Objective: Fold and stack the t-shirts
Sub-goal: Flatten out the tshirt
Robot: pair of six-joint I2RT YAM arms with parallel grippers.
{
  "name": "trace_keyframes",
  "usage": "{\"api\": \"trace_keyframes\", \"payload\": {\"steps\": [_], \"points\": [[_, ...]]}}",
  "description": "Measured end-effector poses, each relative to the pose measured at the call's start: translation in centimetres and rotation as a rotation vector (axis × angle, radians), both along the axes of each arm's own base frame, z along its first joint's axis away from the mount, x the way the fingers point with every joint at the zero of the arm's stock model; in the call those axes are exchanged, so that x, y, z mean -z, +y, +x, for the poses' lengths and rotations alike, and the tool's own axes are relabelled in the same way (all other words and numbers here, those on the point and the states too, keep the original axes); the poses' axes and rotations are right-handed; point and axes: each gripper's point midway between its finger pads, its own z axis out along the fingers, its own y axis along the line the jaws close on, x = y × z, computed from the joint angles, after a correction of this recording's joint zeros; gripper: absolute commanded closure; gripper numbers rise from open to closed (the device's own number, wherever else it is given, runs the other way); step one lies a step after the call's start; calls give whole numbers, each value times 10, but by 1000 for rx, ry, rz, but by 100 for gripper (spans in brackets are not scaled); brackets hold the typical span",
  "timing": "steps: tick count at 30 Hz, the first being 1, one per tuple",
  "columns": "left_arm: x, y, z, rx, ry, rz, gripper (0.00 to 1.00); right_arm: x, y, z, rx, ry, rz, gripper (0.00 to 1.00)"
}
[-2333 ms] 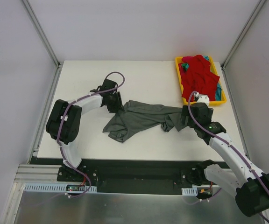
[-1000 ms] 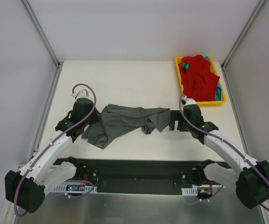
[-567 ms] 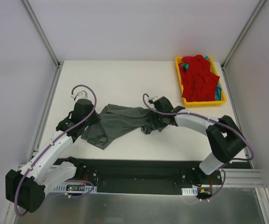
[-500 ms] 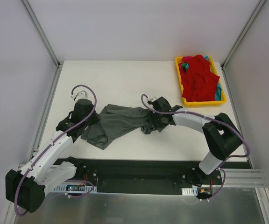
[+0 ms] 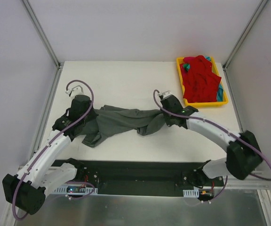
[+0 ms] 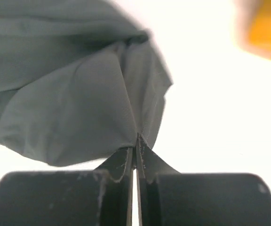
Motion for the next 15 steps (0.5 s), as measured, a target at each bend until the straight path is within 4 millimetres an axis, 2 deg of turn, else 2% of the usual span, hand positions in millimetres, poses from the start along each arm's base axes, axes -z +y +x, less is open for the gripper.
{"api": "trace_keyframes", "payload": {"steps": [3,6,8,10,13,15], "points": [[-36,0,8,-13,-81,-18,100,-56,-13,0,33,-136,45,99],[-79,3,8,-19,-182,-49,100,-135,-28,1,70,-324,140,99],[-116,7,4,-20,-266,-66,100,-193,-38,-2,87,-455,210,99],[-155,12,-1,-27,-358,-85,100,-244,-49,-11,92,-567,275,99],[-223,21,-17,-34,-521,-125,100,-323,-68,-37,80,-734,390,99],[-259,28,-30,-34,-610,-149,100,-361,-78,-56,59,-814,458,99]]}}
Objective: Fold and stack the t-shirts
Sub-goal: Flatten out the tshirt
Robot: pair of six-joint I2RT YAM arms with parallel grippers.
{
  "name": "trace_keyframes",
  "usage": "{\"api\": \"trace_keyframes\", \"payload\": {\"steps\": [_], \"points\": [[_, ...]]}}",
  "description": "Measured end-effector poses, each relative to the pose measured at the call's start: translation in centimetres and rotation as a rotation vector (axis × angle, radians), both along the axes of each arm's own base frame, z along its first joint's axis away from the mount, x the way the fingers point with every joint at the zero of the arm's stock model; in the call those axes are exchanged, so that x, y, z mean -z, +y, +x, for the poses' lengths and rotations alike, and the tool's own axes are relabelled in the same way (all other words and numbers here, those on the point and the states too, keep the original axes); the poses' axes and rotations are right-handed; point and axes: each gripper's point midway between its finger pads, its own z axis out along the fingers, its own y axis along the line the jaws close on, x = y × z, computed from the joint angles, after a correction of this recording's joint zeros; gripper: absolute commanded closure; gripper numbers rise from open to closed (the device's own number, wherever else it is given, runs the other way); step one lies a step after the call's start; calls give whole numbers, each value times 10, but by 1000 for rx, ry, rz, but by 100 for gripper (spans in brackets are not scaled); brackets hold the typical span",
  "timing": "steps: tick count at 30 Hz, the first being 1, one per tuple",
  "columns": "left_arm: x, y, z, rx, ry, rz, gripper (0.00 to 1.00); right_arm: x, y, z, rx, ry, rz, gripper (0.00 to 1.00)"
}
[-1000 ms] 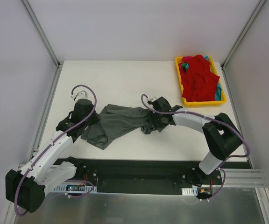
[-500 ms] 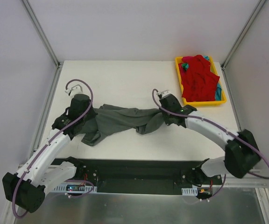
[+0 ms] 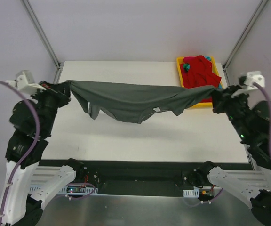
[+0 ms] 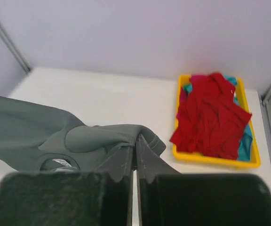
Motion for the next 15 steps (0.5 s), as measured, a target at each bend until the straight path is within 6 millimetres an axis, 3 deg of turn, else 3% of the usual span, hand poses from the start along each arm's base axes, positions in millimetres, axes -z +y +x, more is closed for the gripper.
{"api": "trace_keyframes", "payload": {"steps": [4,7,11,15], "points": [[-65,10,-36,33,-172,-37,100,-59,-17,-47,-92,-151,101,99],[-92,11,-56,72,-251,-46,100,-79,-22,-69,-149,-213,142,99],[-97,8,-56,89,-259,-38,100,-69,-20,-72,-166,-198,131,99],[-74,1,-19,49,-162,8,100,-25,-16,-41,-81,-84,46,99]]}}
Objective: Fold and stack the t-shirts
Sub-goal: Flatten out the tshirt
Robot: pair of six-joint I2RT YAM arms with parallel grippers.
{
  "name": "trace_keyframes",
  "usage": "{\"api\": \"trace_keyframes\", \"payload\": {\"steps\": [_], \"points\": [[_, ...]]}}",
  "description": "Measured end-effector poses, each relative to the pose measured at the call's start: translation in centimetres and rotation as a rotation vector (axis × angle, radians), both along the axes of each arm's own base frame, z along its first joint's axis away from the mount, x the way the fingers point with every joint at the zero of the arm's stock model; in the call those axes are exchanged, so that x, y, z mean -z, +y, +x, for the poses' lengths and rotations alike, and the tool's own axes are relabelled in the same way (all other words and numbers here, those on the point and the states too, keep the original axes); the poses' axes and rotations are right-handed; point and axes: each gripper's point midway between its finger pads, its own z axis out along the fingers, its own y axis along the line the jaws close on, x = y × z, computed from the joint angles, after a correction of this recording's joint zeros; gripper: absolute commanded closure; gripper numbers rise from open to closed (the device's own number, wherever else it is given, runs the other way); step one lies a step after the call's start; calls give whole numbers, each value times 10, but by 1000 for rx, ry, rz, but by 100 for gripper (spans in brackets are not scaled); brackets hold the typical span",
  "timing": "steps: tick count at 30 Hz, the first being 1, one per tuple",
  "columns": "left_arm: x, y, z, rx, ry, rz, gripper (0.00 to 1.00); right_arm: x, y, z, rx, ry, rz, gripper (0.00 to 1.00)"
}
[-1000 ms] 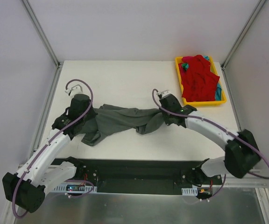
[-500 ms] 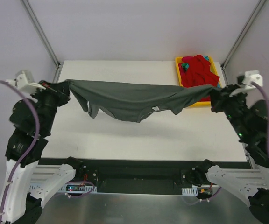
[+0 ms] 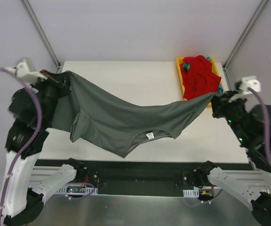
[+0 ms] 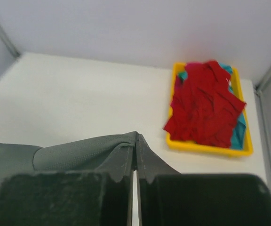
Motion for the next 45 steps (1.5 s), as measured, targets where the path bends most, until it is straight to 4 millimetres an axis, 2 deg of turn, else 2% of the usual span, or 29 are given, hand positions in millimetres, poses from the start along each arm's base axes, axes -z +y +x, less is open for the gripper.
{"api": "trace_keyframes", "payload": {"steps": [3,4,6,7,8,9,10,11,12,13,14,15,17,18,19,20,21,22,25,27,30,33,35,38,42,45], "points": [[46,-9,55,-75,155,68,95,50,6,41,114,131,-120,99],[66,-12,73,-95,214,96,94,71,9,55,144,182,-167,99],[118,-20,109,-126,356,162,88,116,14,82,192,287,-246,99],[150,-23,126,-137,440,195,82,142,14,93,209,344,-282,99],[183,-24,142,-146,526,226,69,172,14,104,225,408,-309,99],[209,-24,153,-149,594,244,60,197,11,112,237,463,-328,99],[241,-22,167,-148,682,256,47,228,7,118,247,539,-341,95],[271,-19,179,-142,762,258,31,259,1,123,262,618,-354,91],[300,-15,190,-134,841,256,7,285,-7,126,283,695,-362,81],[329,-12,200,-122,924,245,1,305,-13,130,306,760,-368,61],[348,-11,206,-107,974,247,1,321,-19,135,331,811,-371,46],[370,-9,213,-95,1039,230,1,333,-23,140,355,852,-373,40],[392,-9,217,-79,1096,216,1,347,-30,150,396,906,-390,30],[398,-9,215,-73,1119,217,1,349,-32,156,415,920,-398,19],[399,-11,213,-67,1128,219,1,348,-32,161,430,921,-399,14],[396,-11,211,-68,1128,221,1,345,-33,166,445,916,-399,10],[392,-11,210,-69,1119,221,1,341,-33,171,460,905,-395,1],[384,-10,210,-73,1100,219,1,335,-33,175,472,891,-390,4],[359,-7,200,-95,1038,209,1,323,-29,179,488,853,-374,4],[345,-1,183,-119,1005,196,1,319,-17,176,461,837,-381,4],[335,8,155,-157,976,166,1,314,29,167,321,803,-388,4],[341,14,129,-189,982,137,1,315,106,148,62,781,-342,4],[351,16,114,-202,1001,118,1,319,162,126,-132,791,-286,4],[368,20,92,-227,1044,102,1,335,229,96,-344,823,-249,4],[379,25,76,-255,1061,86,1,376,282,57,-502,929,-271,4],[380,26,68,-261,1056,70,1,402,290,36,-527,1013,-275,4]]}}
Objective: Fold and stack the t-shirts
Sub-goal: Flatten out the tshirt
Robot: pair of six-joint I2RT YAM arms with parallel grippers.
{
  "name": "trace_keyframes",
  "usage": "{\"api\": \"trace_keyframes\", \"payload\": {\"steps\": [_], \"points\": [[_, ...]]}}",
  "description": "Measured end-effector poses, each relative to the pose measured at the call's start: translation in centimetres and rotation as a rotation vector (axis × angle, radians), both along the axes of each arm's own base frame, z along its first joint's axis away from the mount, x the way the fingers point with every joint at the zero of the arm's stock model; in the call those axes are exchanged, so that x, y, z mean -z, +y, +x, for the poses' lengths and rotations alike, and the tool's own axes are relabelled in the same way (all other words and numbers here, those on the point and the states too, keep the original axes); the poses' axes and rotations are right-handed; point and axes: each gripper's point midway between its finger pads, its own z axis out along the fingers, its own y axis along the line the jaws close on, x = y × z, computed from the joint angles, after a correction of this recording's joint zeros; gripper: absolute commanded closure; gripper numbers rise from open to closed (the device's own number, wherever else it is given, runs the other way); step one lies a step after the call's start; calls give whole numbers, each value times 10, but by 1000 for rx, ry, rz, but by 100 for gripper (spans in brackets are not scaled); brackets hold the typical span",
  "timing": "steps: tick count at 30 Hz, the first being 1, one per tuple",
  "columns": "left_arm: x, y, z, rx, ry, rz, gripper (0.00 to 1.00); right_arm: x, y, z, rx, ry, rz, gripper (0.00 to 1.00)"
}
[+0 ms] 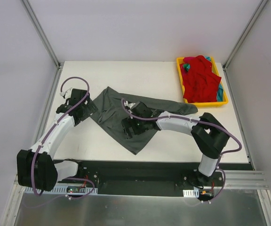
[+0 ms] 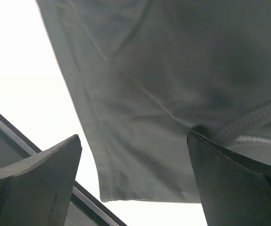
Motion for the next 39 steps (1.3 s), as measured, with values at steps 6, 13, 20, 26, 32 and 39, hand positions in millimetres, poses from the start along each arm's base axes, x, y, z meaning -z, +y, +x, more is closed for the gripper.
{"api": "trace_keyframes", "payload": {"steps": [6,13,20,26,32,39], "points": [[2,2,-6,-17,-6,-13,1,18,-32,-15,86,27,-12,4],[6,-2,-7,-10,7,-34,1,22,-96,-32,243,-6,-41,4],[21,-8,-16,8,45,-65,1,19,-201,-34,526,-51,-208,4],[49,-20,-39,25,119,-134,1,-42,-172,-28,485,-193,-151,4],[67,-26,-68,19,149,-195,1,-74,-53,-44,221,-281,-117,3],[71,-28,-81,8,138,-231,1,-30,28,-88,-78,-296,-227,1]]}}
